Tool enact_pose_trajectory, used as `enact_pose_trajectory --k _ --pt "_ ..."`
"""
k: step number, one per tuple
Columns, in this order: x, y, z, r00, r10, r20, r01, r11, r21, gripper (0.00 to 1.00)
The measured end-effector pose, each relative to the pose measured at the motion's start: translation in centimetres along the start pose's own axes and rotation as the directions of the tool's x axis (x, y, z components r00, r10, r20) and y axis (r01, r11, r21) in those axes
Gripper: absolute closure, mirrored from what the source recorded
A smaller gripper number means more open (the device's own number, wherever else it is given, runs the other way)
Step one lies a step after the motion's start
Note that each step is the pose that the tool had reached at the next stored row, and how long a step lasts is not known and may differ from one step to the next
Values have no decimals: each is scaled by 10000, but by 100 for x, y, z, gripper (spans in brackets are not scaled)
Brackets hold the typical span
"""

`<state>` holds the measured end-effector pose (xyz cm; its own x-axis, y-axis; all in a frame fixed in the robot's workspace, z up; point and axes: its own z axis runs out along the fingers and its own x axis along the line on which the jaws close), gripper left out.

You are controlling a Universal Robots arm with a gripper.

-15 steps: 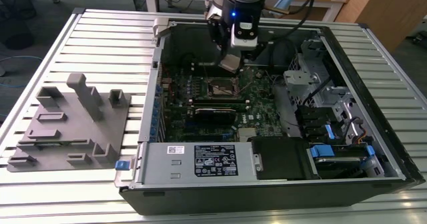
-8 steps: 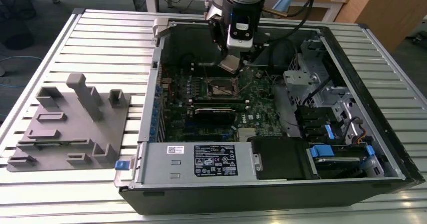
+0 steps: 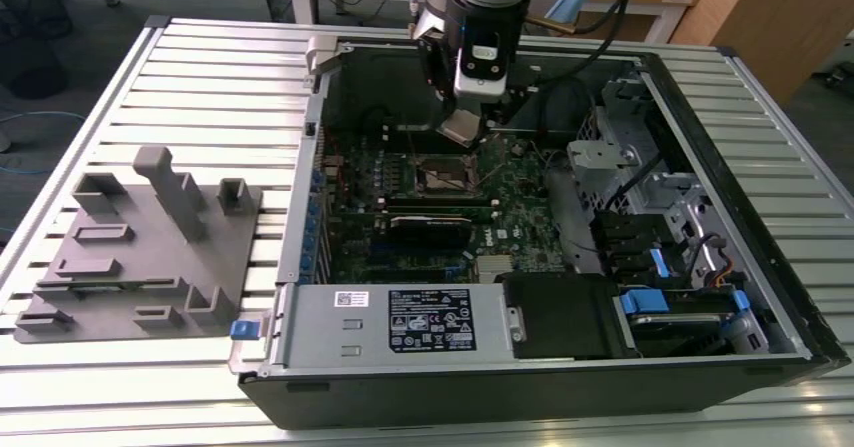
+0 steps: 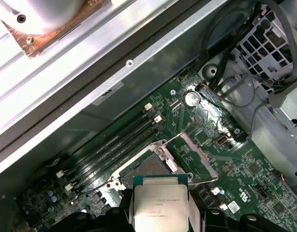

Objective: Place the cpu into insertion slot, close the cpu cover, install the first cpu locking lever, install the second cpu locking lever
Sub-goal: 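Place the cpu into insertion slot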

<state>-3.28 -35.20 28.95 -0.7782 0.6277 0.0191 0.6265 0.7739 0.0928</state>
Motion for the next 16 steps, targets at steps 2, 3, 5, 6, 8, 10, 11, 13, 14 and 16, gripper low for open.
enact_pose_trajectory --k 2,3,5,6,8,10,11,13,14,16 --pt "0 0 5 10000 92 9 -92 10000 -3 46" --pt "0 -1 6 9999 166 15 -166 9999 -4 46" --pt "0 -1 6 9997 245 23 -245 9997 -4 46" --pt "0 -1 6 9997 246 23 -246 9997 -4 46" --pt "0 -1 7 9995 312 29 -312 9995 -7 46" --pt "0 -1 8 9995 312 29 -311 9995 -6 46" --pt "0 0 9 9995 312 29 -312 9995 -5 46" --pt "0 -1 15 9995 312 28 -312 9995 -8 46" --pt "0 -2 19 9995 312 29 -312 9995 -7 46" --pt "0 -2 27 9995 311 29 -311 9995 -7 46"
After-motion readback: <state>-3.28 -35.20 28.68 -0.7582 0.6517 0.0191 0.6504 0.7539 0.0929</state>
